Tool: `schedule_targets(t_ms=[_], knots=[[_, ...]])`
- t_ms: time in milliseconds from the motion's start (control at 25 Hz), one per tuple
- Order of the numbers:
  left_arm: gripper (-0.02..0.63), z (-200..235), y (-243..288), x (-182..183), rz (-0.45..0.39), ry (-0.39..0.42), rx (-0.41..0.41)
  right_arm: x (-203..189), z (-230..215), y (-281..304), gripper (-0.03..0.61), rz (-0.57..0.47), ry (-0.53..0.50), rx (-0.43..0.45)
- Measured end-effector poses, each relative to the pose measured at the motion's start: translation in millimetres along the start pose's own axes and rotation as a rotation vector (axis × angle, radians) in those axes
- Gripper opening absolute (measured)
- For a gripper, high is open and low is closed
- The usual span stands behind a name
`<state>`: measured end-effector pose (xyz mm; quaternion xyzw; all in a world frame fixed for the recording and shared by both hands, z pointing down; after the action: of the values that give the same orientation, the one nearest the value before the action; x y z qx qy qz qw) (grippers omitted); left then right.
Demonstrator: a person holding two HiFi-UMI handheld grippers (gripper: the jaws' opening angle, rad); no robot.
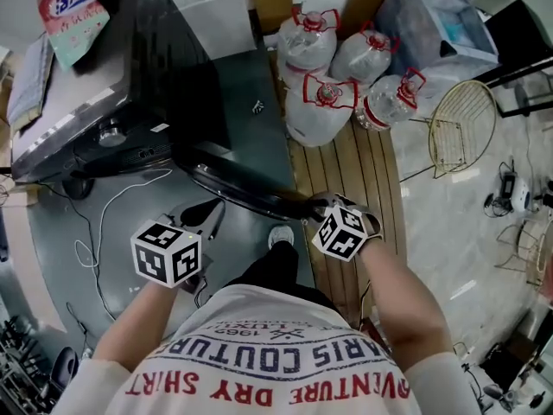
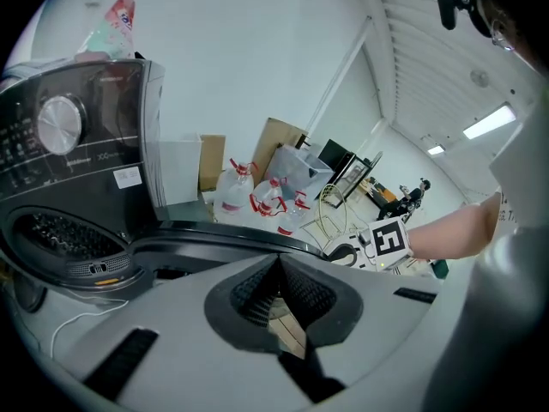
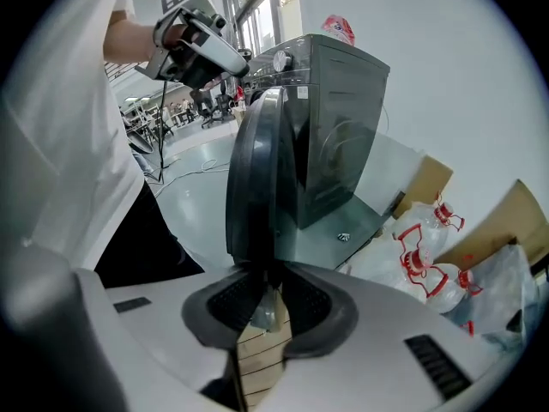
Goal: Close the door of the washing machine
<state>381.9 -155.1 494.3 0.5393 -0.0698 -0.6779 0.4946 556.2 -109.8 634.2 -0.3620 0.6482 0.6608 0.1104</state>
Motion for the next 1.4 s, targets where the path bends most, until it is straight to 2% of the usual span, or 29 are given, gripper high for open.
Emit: schedule_targets(t_ms=[360,480,560,720,1000,1200,1400], knots=[[0.028,15.0,-58.2,-28.4,-0.035,-0.025,0.044,0.4,36.5,4.7,0.077,-0.038,0.101,-0.095],[0.028,20.0,-85.4,-45.0,-0.034,-0.003,0.051,4.7,55.9,10.6,0.077,-0.038,0.144,-0.127],[0.028,22.0,-102.5,-55.3,-0.037,0.016,0.054,8.1,71.6,16.9,0.077,-0.045,0.174,-0.136],[0.028,20.3,-139.1,-76.5,-0.063,0.005,0.059,11.5,111.2,27.1,0.08,-0.063,0.245,-0.125],[0.028,43.3,-191.4,-115.8,-0.086,-0.01,0.088,23.5,141.9,44.1,0.083,-0.097,0.308,-0.186],[0.028,59.1,-205.3,-123.2,-0.102,-0.039,0.1,28.8,148.3,48.3,0.083,-0.103,0.347,-0.24],[0.028,66.9,-220.4,-124.4,-0.097,-0.047,0.058,31.5,166.2,49.6,0.083,-0.085,0.396,-0.26]])
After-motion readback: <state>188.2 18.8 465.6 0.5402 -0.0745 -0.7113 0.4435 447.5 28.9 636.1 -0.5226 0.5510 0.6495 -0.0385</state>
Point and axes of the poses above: the fingertips, and each gripper's own axes: y forward along the fingers, z to its left, x out of its top, the point moved 1 cm from there along -y, backward along the fingers, and after that the axes turned 11 degrees about -z, right-handed, at the moved point
